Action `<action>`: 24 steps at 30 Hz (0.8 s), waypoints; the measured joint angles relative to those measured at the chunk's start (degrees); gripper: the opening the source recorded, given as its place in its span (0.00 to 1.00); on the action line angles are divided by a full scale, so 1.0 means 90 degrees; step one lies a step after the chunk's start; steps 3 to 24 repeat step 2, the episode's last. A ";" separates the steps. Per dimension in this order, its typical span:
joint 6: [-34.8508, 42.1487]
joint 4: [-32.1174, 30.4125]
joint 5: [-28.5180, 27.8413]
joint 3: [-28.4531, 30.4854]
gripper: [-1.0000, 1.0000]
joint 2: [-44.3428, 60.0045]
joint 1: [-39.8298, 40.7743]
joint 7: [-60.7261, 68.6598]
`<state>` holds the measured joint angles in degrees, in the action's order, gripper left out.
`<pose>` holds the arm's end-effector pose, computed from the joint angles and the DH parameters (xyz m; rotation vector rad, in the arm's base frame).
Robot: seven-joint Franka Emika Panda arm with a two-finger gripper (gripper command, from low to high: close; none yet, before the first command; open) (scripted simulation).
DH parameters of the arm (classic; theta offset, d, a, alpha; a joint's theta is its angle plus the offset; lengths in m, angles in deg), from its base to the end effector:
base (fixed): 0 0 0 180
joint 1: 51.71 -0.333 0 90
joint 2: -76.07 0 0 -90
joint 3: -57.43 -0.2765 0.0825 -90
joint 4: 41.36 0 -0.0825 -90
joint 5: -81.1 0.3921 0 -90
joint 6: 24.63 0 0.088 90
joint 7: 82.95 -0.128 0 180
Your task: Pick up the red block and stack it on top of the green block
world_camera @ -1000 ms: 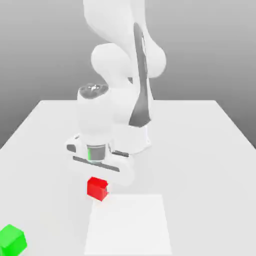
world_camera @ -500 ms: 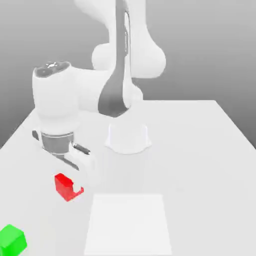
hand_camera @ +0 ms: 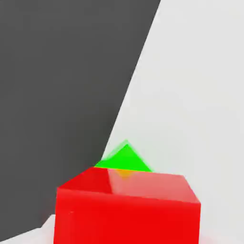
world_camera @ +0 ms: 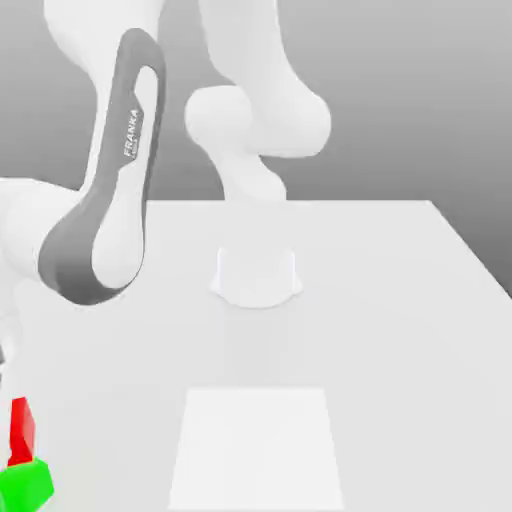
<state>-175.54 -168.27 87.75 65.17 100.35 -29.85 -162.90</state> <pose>0.4645 -0.2720 0.1211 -1.6944 2.6437 -0.0012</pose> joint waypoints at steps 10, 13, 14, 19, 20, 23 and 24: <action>0.0000 0.0000 0.0000 0.0000 1.00 0.0000 0.0000 0.0000; 0.0000 0.0000 0.0000 0.0000 1.00 0.0000 0.0000 0.0000; 0.0000 0.0000 0.0000 0.0000 1.00 0.0000 0.0000 0.0000; 0.0000 0.0000 0.0000 0.0000 1.00 0.0000 0.0000 0.0000; 0.0000 0.0000 0.0000 0.0000 1.00 0.0000 0.0000 0.0000; 0.0000 0.0000 0.0000 0.0000 1.00 0.0000 0.0000 0.0000; 0.0000 0.0000 0.0000 0.0000 1.00 0.0000 0.0000 0.0000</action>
